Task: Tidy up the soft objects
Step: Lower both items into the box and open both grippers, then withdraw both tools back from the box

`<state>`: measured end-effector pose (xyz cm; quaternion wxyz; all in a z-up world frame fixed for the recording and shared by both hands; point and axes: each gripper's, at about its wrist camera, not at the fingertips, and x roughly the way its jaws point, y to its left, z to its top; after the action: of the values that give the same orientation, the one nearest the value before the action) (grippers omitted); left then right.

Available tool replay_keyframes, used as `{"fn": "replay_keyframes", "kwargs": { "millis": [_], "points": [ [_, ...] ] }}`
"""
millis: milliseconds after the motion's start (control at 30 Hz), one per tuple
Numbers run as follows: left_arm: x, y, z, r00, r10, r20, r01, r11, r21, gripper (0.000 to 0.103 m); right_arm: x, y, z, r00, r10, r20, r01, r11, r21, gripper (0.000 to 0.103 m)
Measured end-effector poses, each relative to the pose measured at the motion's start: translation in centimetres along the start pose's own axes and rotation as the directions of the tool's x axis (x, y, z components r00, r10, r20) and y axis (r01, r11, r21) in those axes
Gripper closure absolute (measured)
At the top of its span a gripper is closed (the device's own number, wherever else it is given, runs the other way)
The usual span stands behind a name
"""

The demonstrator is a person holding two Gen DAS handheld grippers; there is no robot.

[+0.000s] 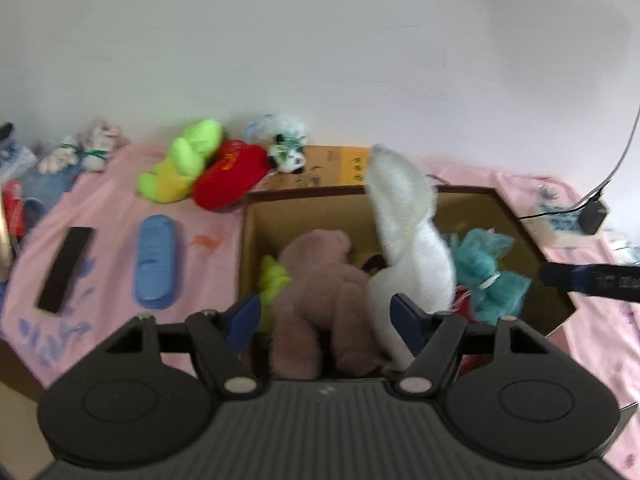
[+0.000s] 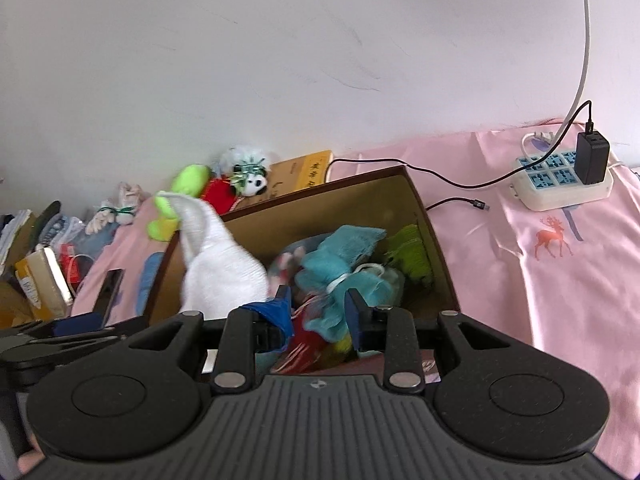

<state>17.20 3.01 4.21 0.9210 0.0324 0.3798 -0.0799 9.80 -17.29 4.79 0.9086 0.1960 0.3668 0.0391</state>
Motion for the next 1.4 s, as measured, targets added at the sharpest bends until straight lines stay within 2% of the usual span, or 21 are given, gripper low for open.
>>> {"fn": "replay_keyframes", "kwargs": {
  "millis": [133, 300, 467, 700, 967, 1167, 1400],
  "points": [
    [-0.5, 0.1, -0.7, 0.995, 0.101, -0.011, -0.101, 0.994, 0.031, 0.03, -1.3, 0.8, -0.8, 1.0, 0.005, 0.02, -0.005, 1.0, -0.025, 0.091],
    [-2.4, 0.5, -1.5, 0.998, 0.057, 0.007, -0.057, 0.998, 0.022, 0.03, -3.2, 1.1, -1.9, 0.999, 0.011, 0.053, -0.011, 1.0, 0.006, 0.091],
    [-3.6, -0.2, -2.2, 0.997, 0.081, -0.002, -0.081, 0.995, 0.049, 0.03, -4.6, 2.4, -3.2, 0.997, -0.048, 0.064, 0.052, 0.996, -0.066, 0.091],
    [-5.3, -1.5, -3.4, 0.993, 0.121, 0.015, -0.122, 0.989, 0.088, 0.03, -6.8, 3.3, -4.5, 0.989, -0.108, 0.1, 0.117, 0.989, -0.094, 0.091],
    [-7.4, -3.0, -4.4, 0.988, 0.154, 0.002, -0.154, 0.985, 0.084, 0.03, -9.3, 2.8, -5.7, 0.99, -0.09, 0.107, 0.101, 0.989, -0.104, 0.09],
    [-8.7, -5.1, -5.5, 0.984, 0.173, -0.029, -0.171, 0.983, 0.063, 0.03, -11.6, 2.0, -6.9, 0.99, -0.105, 0.089, 0.117, 0.983, -0.139, 0.089],
    [-9.6, -7.6, -7.5, 0.985, 0.145, -0.093, -0.142, 0.989, 0.037, 0.029, -13.4, 0.6, -8.7, 0.99, -0.123, 0.061, 0.131, 0.981, -0.144, 0.089]
  ]
}}
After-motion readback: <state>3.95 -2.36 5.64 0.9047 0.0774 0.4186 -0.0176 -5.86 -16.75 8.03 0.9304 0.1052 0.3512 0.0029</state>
